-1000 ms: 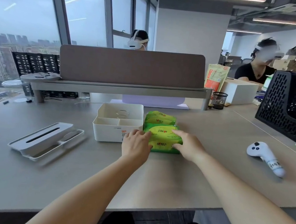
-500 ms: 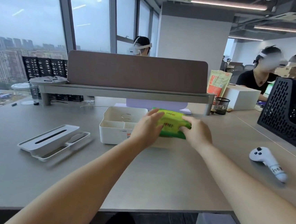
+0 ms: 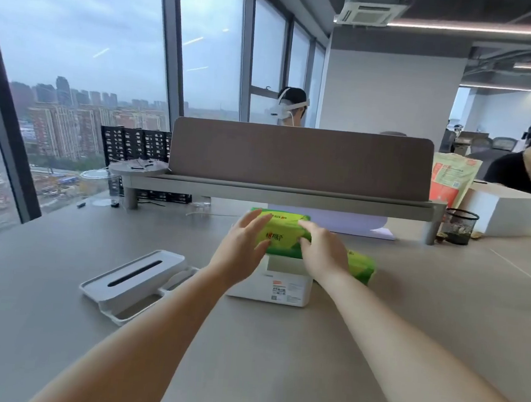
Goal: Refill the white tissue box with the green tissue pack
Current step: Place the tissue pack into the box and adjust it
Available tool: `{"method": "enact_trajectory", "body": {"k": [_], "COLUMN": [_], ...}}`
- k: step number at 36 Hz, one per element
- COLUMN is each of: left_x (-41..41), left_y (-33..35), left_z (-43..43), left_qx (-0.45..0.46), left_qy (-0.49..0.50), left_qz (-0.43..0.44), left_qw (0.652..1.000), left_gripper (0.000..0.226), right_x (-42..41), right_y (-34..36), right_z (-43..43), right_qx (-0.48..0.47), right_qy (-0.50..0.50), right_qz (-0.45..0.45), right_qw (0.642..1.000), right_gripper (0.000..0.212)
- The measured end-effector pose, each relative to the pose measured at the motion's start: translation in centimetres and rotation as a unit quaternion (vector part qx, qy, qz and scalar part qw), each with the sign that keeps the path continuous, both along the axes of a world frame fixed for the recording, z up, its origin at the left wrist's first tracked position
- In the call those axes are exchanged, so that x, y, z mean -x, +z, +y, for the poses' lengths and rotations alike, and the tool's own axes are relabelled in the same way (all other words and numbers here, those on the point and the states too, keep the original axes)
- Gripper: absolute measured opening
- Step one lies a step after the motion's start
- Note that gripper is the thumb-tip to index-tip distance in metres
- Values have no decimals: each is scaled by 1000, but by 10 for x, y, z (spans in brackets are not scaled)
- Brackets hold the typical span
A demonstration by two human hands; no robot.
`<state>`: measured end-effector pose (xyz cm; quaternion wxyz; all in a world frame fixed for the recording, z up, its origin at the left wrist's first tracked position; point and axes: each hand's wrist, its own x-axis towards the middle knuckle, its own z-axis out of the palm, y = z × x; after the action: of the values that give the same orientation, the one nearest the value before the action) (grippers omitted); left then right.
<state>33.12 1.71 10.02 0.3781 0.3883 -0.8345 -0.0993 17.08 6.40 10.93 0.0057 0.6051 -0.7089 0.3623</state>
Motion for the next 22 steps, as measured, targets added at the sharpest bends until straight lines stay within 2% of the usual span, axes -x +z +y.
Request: {"method": "enact_trajectory", "body": {"k": [3, 7, 11, 15, 22], "left_x": [-3, -4, -8, -15, -51], "left_y": [-9, -17, -21, -25, -33], "left_z": [-15, -28, -33, -34, -34], "left_qx": [-41, -49, -25, -22, -56], "left_qy": [-9, 8, 29, 43, 111], "left_qz": [-34, -133, -209, -231, -237], "left_qw": [999, 990, 977, 972, 964], "left_gripper": [56, 61, 68, 69, 72], "right_x": [-2, 0, 2, -5, -16], "right_y": [-8, -14, -15, -16, -15], "right_z": [-12, -23, -34, -42, -45], "right_qx": [-23, -44, -31, -48, -78], "right_qy": [12, 21, 15, 5, -14], "right_qz": [17, 48, 169, 237, 278], "right_qw": [1000, 998, 985, 970, 957], "right_gripper": [43, 45, 49, 53, 58]}}
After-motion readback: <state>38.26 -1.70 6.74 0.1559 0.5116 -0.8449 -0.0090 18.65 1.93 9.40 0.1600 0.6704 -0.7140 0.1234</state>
